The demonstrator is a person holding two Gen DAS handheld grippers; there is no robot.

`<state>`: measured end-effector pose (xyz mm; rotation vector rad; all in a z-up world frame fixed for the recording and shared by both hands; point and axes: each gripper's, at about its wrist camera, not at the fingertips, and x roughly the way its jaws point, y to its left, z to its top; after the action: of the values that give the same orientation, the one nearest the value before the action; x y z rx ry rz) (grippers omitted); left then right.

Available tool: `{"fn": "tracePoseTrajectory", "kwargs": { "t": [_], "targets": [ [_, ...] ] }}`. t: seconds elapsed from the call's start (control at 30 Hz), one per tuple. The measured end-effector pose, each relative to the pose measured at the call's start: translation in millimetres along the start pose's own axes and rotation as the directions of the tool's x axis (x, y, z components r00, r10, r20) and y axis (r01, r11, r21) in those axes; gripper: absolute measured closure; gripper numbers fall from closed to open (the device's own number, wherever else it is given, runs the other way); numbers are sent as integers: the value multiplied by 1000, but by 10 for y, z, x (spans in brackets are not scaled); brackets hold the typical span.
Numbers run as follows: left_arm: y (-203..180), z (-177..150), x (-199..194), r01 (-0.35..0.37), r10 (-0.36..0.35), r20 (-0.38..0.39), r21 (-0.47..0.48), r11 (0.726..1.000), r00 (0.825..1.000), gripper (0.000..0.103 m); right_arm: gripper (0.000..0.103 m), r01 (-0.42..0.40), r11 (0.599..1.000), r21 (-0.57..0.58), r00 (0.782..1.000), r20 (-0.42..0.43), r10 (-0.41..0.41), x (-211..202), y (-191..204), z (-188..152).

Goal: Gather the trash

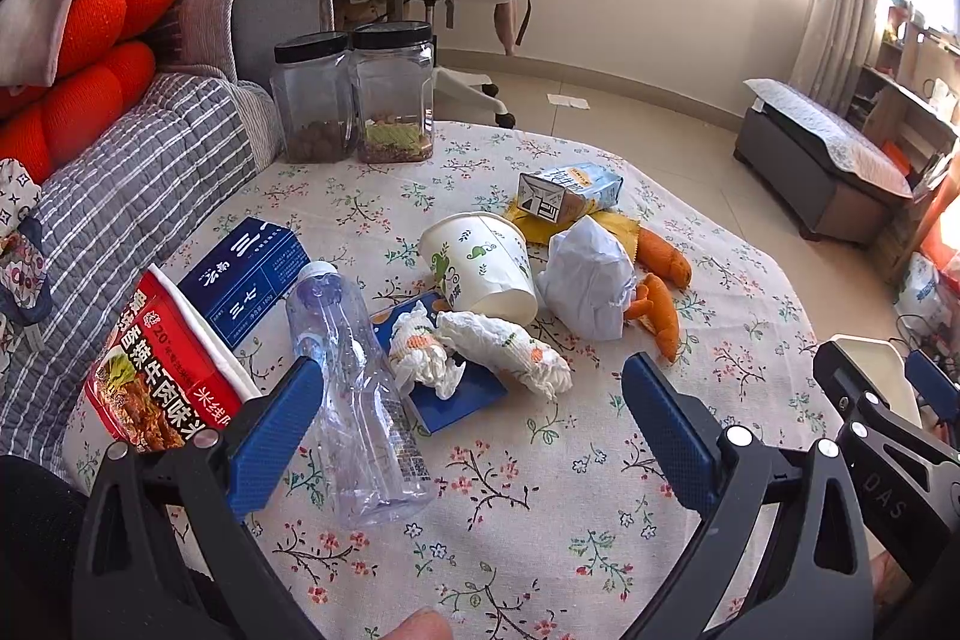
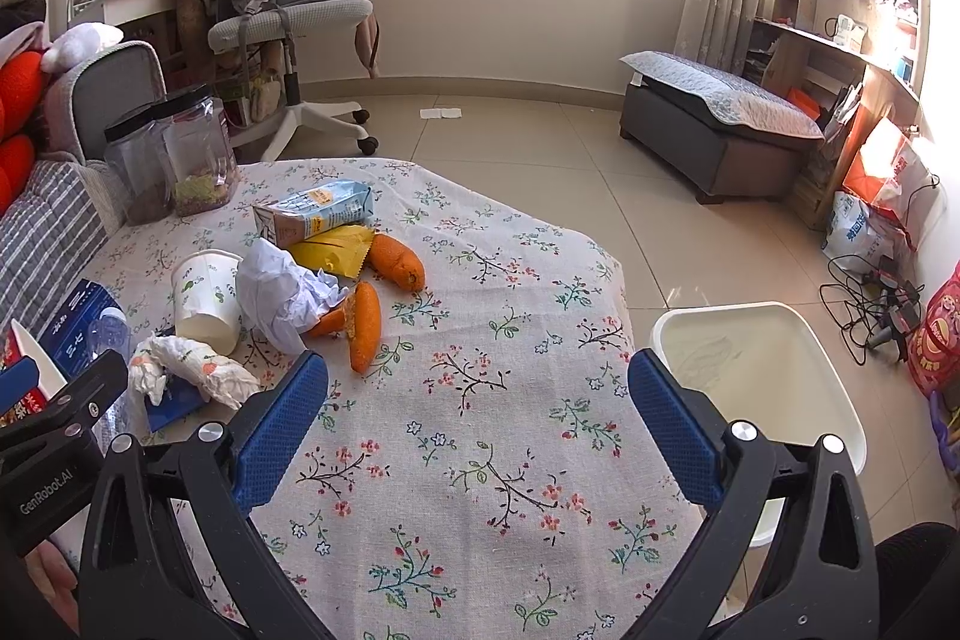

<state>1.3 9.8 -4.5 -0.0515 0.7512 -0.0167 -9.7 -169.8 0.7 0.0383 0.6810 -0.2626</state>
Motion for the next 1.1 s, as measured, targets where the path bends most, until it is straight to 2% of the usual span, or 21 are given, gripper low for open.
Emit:
{"fn": "tracePoseTrajectory", "kwargs": {
  "t": [1.1],
  "targets": [
    [34, -30, 34, -11, 11, -16, -1, 1000, 1000, 6, 7, -2, 1000, 0, 1000, -30, 2, 46, -3, -27]
  ]
}}
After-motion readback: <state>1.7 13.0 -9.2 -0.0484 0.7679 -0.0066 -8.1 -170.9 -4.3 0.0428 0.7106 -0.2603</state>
